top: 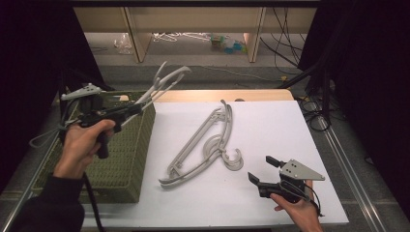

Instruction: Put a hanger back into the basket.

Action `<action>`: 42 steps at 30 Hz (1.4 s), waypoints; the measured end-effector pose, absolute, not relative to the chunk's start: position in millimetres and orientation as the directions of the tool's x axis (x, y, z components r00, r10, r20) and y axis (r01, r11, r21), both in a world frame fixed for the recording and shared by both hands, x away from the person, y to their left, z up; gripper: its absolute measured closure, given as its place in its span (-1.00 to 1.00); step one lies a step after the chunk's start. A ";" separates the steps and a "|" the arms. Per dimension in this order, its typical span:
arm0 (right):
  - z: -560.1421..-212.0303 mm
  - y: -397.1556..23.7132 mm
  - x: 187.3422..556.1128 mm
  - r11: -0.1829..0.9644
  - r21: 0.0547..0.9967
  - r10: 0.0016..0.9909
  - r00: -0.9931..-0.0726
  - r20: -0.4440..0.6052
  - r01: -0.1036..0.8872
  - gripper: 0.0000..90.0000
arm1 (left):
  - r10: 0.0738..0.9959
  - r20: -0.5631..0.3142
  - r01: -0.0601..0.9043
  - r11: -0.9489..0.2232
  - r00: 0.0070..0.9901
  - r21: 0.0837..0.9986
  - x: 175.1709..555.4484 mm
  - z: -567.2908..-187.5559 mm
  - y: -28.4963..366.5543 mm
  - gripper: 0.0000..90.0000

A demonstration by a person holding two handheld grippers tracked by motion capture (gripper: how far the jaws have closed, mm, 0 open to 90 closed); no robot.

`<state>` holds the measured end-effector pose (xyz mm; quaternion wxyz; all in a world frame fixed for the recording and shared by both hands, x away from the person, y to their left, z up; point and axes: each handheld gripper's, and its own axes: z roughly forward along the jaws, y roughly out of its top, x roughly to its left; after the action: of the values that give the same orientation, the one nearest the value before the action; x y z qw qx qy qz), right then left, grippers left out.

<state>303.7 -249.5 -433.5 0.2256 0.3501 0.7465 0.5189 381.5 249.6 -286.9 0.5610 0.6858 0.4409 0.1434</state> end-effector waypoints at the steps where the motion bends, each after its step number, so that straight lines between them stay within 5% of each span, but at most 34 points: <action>1: -433.8 -249.5 304.3 0.221 0.934 0.757 -0.653 0.018 0.282 -0.62 | 0.773 -0.297 0.447 0.019 0.561 0.894 375.3 -290.3 263.1 0.81; 16: -435.8 -248.1 305.5 0.228 0.931 0.756 -0.654 0.017 0.287 -0.62 | 0.784 -0.347 0.436 0.109 0.514 0.893 333.4 -325.1 348.7 0.81; 42: -437.7 -245.7 305.7 0.230 0.927 0.754 -0.657 0.023 0.295 -0.61 | 0.834 -0.365 0.624 0.032 0.414 0.781 363.7 -378.1 377.0 0.80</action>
<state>305.7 -245.7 -437.7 0.2232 0.3488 0.7517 0.5133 363.7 377.0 -378.1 0.4843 0.6874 0.5302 0.1083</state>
